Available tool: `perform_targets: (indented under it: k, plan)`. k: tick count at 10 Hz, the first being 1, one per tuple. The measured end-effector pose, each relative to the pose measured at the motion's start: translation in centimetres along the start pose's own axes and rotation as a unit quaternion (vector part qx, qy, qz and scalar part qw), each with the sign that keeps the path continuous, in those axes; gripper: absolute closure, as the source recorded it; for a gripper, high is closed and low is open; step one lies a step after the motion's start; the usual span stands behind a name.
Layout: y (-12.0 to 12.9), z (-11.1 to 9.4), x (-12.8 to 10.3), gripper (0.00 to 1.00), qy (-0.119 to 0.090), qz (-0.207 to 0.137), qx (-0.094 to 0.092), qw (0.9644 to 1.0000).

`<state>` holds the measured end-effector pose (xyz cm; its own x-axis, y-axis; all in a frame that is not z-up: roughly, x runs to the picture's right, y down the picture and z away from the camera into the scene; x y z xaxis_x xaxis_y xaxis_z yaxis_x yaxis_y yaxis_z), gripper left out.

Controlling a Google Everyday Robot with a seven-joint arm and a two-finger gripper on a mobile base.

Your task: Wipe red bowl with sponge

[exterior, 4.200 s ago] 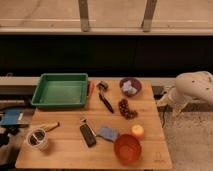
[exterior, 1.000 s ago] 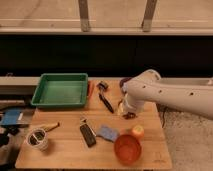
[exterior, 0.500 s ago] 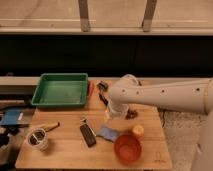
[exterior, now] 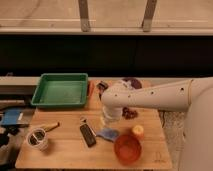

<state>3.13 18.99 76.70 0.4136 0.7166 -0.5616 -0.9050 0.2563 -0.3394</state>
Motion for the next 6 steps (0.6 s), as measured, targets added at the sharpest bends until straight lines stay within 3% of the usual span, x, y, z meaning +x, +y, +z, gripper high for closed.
perform_targets:
  k: [1, 6]
  plan:
    - [0.0, 0.0, 0.0, 0.37, 0.0, 0.0, 0.0, 1.0]
    - [0.0, 2.0, 2.2, 0.37, 0.041, -0.002, -0.004, 0.9991]
